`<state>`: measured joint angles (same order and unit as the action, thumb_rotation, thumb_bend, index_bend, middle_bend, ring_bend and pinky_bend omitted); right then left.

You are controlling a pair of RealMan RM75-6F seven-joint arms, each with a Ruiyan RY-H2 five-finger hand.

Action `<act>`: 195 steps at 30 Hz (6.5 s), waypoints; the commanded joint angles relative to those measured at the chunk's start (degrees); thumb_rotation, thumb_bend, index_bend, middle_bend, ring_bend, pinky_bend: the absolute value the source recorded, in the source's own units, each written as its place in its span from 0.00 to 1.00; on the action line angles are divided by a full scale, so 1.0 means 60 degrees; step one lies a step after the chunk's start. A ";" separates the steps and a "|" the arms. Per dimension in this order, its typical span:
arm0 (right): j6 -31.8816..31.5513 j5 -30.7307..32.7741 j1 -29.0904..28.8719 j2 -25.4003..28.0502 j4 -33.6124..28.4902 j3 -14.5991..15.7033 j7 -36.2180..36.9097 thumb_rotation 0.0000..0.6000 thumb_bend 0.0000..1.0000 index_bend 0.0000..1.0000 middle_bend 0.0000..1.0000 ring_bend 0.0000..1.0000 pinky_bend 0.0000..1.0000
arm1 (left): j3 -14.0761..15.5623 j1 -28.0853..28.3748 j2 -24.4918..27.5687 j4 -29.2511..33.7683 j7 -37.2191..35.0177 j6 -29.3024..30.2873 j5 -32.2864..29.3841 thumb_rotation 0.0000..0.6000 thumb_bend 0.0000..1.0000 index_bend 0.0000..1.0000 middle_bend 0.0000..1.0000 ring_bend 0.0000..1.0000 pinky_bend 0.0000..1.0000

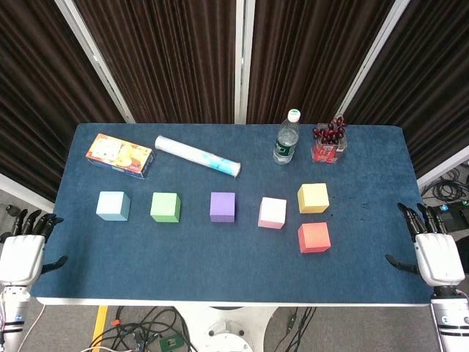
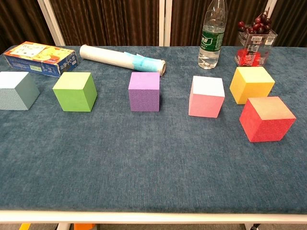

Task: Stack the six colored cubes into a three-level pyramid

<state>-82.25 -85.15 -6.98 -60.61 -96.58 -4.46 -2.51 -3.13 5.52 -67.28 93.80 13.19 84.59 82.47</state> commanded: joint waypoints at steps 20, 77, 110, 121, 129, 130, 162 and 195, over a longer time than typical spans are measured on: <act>0.1352 -0.0665 -0.1078 0.0350 -0.0767 -0.0075 0.0791 1.00 0.01 0.00 0.16 0.00 0.02 | 0.0002 0.0031 -0.0009 -0.0045 -0.0065 0.0032 0.0097 1.00 0.11 0.26 0.21 0.09 0.04; 0.6208 0.4633 -0.8182 -0.7510 0.4913 -0.2071 -0.0562 1.00 0.12 0.23 0.39 0.12 0.07 | -0.0055 -0.0163 0.0195 -0.0154 -0.0307 0.0311 0.0077 1.00 0.11 0.26 0.21 0.09 0.04; 0.5198 0.5032 -0.7133 -0.3944 0.0083 -0.2004 -0.2306 1.00 0.08 0.00 0.00 0.00 0.00 | -0.0672 0.1898 0.1141 0.0420 -0.1584 -0.1941 0.0736 1.00 0.11 0.27 0.21 0.09 0.04; 0.4785 0.4082 -0.6066 -0.0723 -0.1453 -0.1976 -0.1621 1.00 0.08 0.00 0.01 0.00 0.00 | -0.1565 0.4882 0.0444 -0.0311 -0.2846 -0.6010 -0.0774 1.00 0.11 0.27 0.21 0.09 0.04; 0.4384 0.3614 -0.5238 0.0069 -0.1551 -0.1630 -0.0699 1.00 0.09 0.00 0.02 0.00 0.00 | -0.1523 0.6086 -0.0854 -0.1856 -0.1822 -0.7418 -0.2146 1.00 0.11 0.25 0.21 0.09 0.04; 0.4359 0.3549 -0.5177 0.0111 -0.1529 -0.1596 -0.0616 1.00 0.09 0.00 0.02 0.00 0.00 | -0.1487 0.6155 -0.0912 -0.1891 -0.1742 -0.7536 -0.2293 1.00 0.11 0.25 0.21 0.09 0.05; 0.4520 0.2785 -0.4755 -0.0230 -0.0645 -0.1187 0.0682 1.00 0.10 0.00 0.02 0.00 0.00 | -0.0842 0.6867 -0.2542 -0.2639 0.0025 -0.7174 -0.4244 1.00 0.15 0.32 0.46 0.28 0.05; 0.4371 0.2727 -0.4516 -0.0076 -0.0675 -0.1201 0.0855 1.00 0.10 0.00 0.02 0.00 0.00 | -0.0985 0.7866 -0.3242 -0.2946 -0.0424 -0.7651 -0.3649 1.00 0.16 0.34 0.48 0.30 0.05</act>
<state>-56.02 -68.78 -34.08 -61.07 -100.64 -11.66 2.59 -9.09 52.66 -86.55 76.05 10.43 38.48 60.79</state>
